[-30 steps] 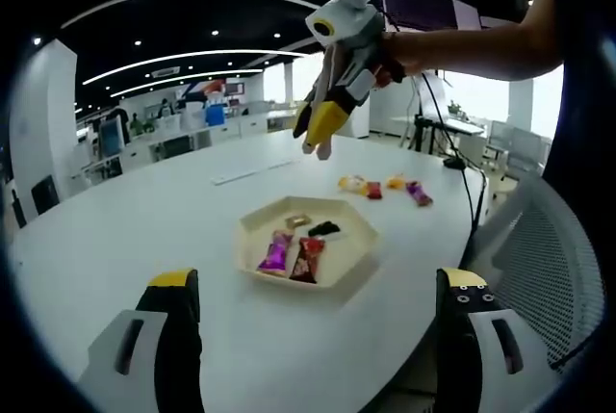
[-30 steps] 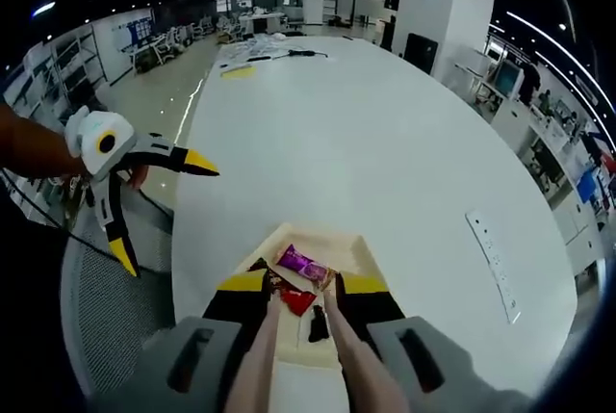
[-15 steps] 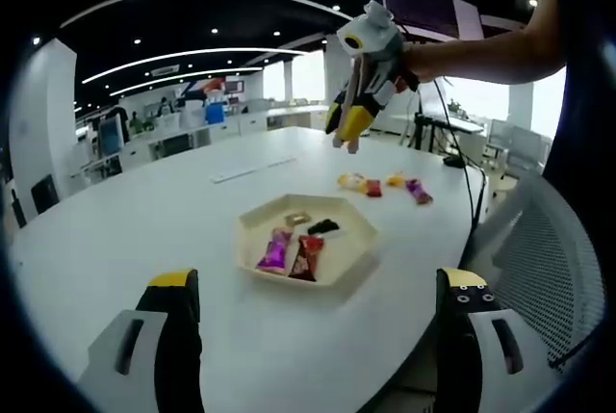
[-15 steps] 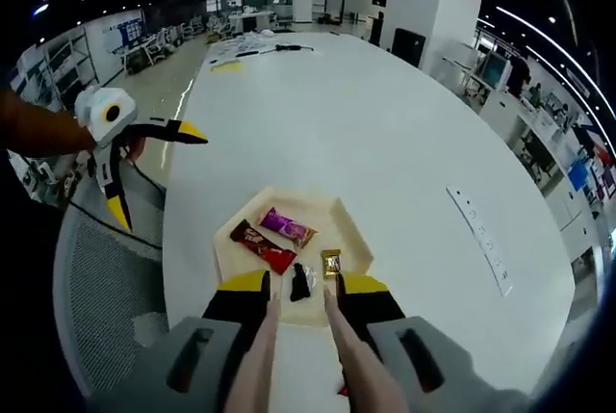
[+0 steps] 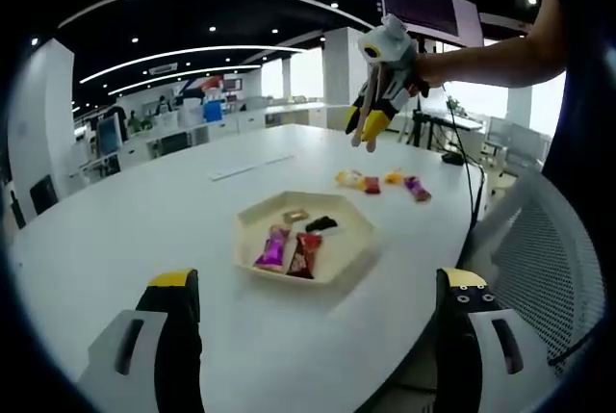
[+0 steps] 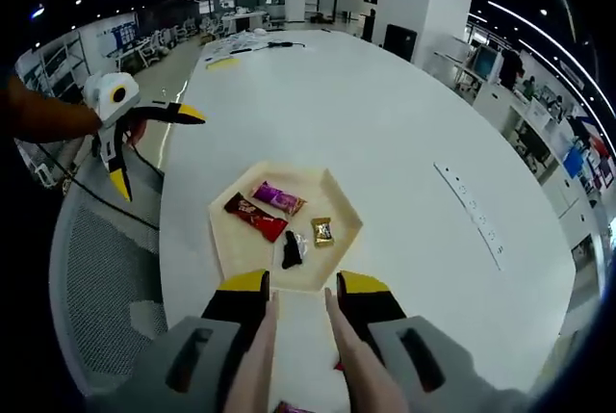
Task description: Place the target food into the container with the food tongs after gripping and lifting it, then release it inside without dropping or visibly crushing the food.
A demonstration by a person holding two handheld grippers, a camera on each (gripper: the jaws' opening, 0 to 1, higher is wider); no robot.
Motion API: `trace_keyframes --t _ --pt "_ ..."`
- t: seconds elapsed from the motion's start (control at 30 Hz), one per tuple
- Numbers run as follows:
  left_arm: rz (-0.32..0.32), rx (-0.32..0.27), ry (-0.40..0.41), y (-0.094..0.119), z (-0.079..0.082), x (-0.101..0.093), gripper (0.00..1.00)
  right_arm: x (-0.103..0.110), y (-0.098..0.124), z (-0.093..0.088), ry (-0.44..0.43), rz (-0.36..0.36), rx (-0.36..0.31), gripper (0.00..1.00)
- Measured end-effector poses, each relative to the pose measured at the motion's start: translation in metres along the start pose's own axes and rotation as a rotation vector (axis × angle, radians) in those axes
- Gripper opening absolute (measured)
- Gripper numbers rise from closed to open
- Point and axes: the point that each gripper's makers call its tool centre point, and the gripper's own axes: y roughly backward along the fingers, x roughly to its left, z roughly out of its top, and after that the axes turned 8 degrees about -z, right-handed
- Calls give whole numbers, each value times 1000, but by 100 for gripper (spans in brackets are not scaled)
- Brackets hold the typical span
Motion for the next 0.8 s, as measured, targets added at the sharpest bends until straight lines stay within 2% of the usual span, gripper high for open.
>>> trace_keyframes --t 0.2,0.8 --pt "5 -5 8 1 1 1 99 -5 8 -11 -22 -5 -3 27" --pt "-1 14 7 -1 -3 0 99 -23 39 -60 -82 -43 9 28"
